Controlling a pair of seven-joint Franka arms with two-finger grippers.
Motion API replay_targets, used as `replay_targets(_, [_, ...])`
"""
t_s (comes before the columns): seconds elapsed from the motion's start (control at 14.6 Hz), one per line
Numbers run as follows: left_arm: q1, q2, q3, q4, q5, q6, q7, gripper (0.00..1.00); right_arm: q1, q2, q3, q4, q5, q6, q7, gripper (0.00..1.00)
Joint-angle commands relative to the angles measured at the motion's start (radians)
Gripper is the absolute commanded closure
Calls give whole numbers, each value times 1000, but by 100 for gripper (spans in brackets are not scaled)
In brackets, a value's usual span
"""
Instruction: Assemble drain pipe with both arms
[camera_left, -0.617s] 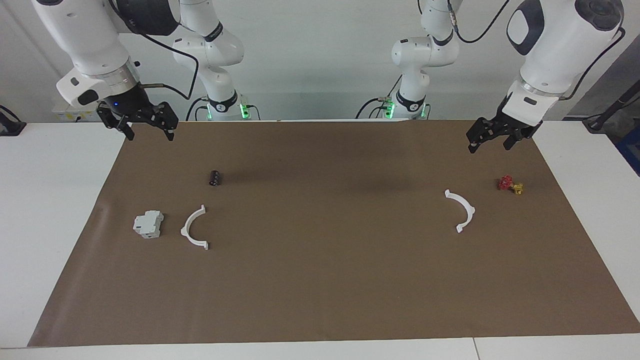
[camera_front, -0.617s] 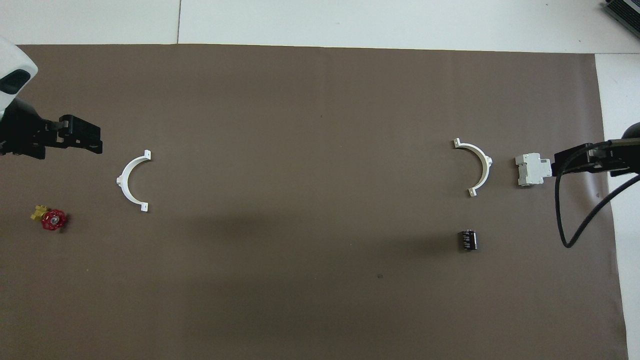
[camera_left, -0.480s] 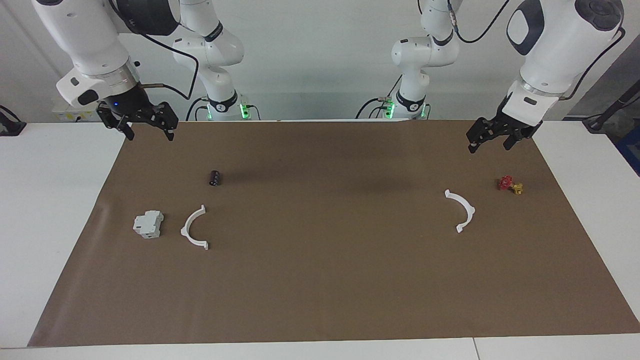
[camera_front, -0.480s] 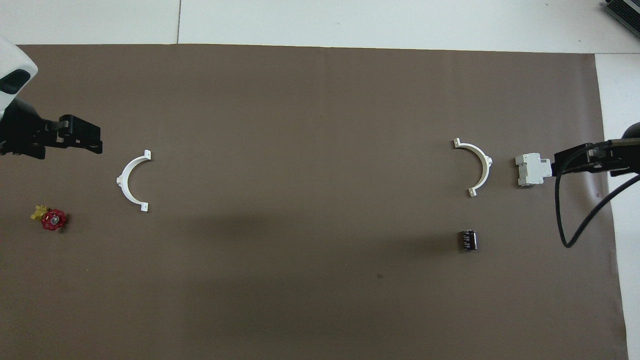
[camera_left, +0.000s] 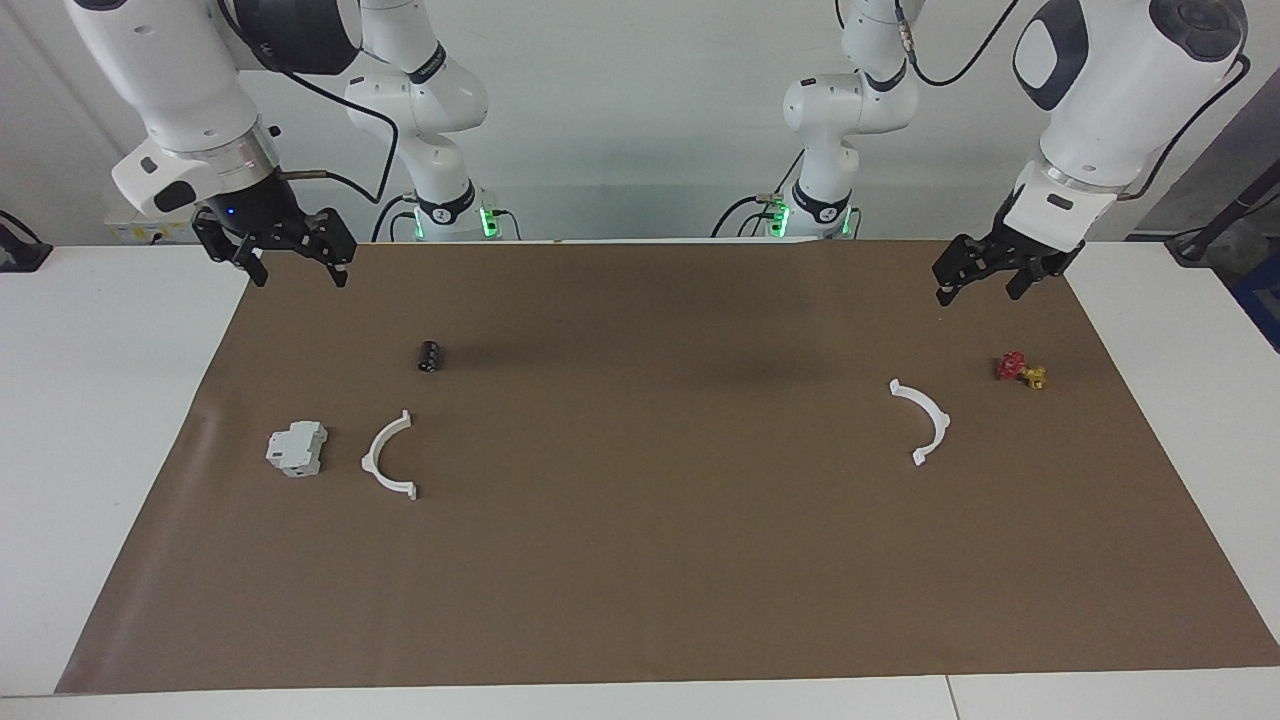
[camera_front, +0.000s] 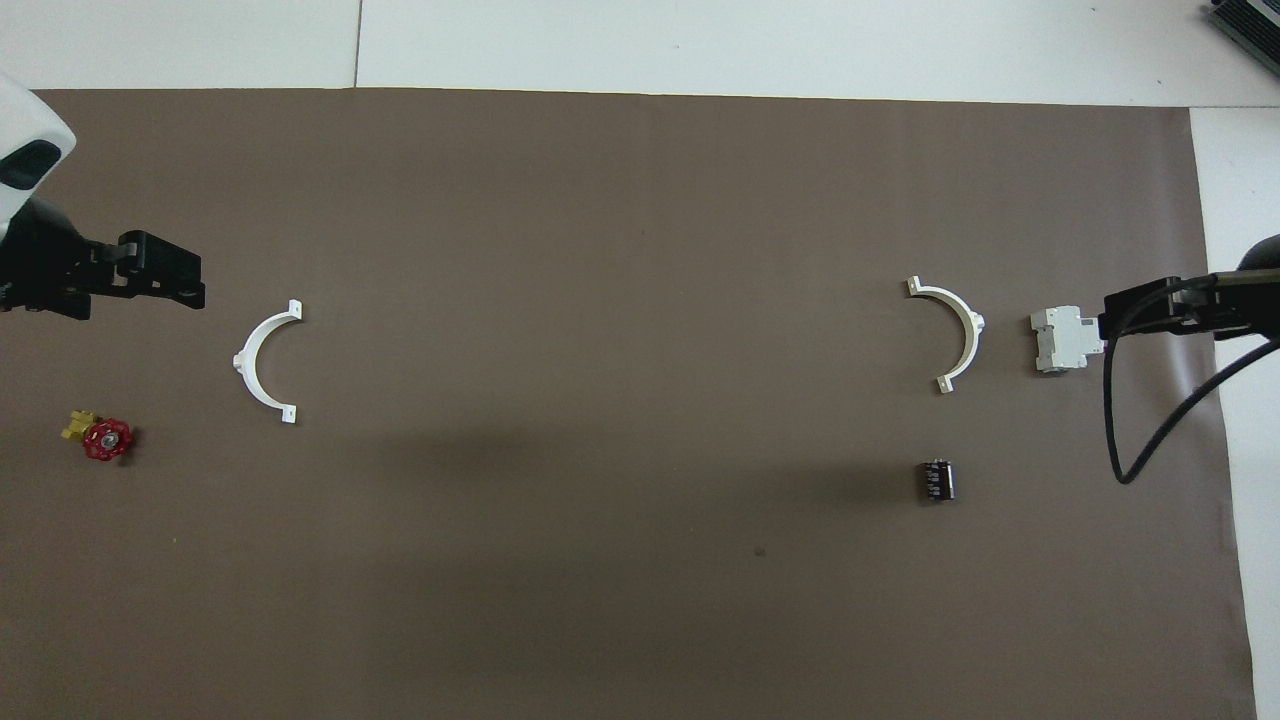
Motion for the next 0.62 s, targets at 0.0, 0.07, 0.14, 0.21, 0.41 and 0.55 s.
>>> replay_targets(0.0, [2,-43,-2,-47,18,-4,4,0,-4,-39,5,-199,45,211,-25,0])
replay_targets(0.07, [2,-45,-2,-53,18,-4,6,0,-1,-22,5,-234,58,277,-80,0])
replay_targets(0.14, [2,-48,-2,-54,18,-4,4,0,-2,6,5,-265,59,343,-143,0])
replay_targets(0.21, [2,-49,-2,-57,18,-3,4,0,-2,32,5,-296,61,404,-224,0])
replay_targets(0.41, [2,-49,-2,-61,18,0,4,0,-14,148,5,-357,64,585,-372,0])
replay_targets(0.55, [2,-49,-2,-61,18,2,4,0,-18,204,5,-402,65,717,-387,0])
